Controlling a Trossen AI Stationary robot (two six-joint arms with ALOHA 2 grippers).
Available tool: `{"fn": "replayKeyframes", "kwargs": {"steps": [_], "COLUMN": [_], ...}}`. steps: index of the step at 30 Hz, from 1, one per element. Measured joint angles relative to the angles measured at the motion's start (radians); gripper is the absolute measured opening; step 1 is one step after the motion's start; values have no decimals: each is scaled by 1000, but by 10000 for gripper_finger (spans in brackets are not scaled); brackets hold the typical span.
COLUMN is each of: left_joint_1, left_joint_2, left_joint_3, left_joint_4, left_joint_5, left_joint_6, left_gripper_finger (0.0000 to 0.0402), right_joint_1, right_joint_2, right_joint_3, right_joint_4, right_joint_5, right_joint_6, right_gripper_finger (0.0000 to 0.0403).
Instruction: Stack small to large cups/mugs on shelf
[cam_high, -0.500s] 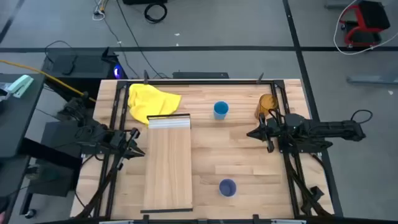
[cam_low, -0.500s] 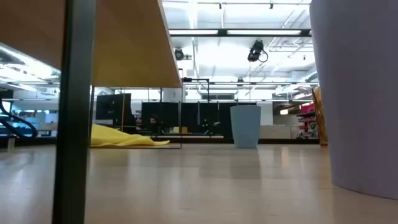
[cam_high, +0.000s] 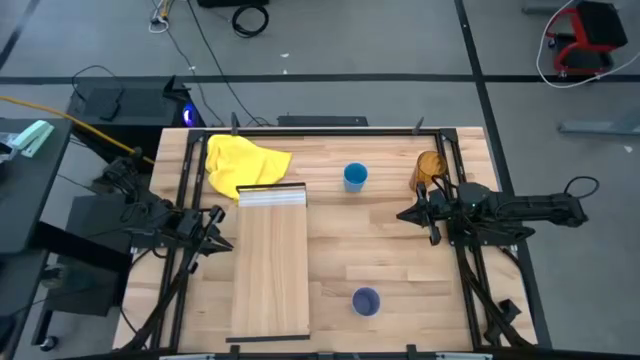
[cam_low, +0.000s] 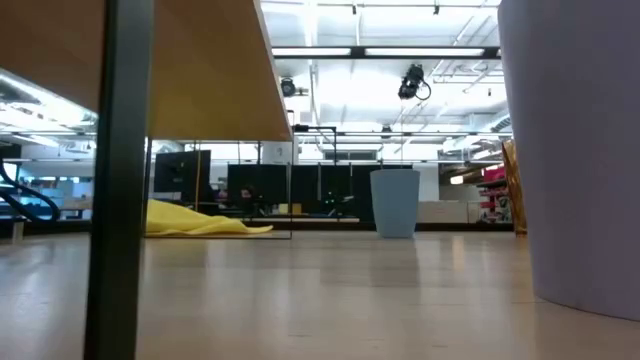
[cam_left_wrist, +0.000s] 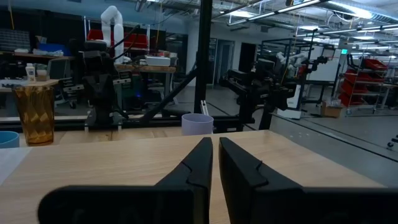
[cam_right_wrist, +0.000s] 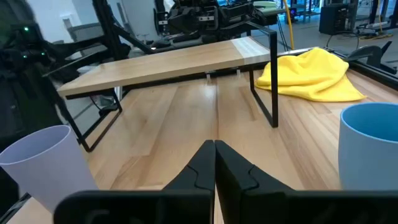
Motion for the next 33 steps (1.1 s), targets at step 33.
{"fn": "replayKeyframes", "kwargs": {"steps": [33], "left_joint_1": [0], "left_joint_2": [0], "left_joint_3": [0], "left_joint_4": [646], "left_joint_5": [-14], "left_joint_6": [60], "left_gripper_finger": [31], "right_joint_1": [0], "right_joint_2": [1], "right_joint_3": [-1], "right_joint_4": [165], "right_joint_5": [1], "right_joint_6": [272], "right_gripper_finger": [10]}}
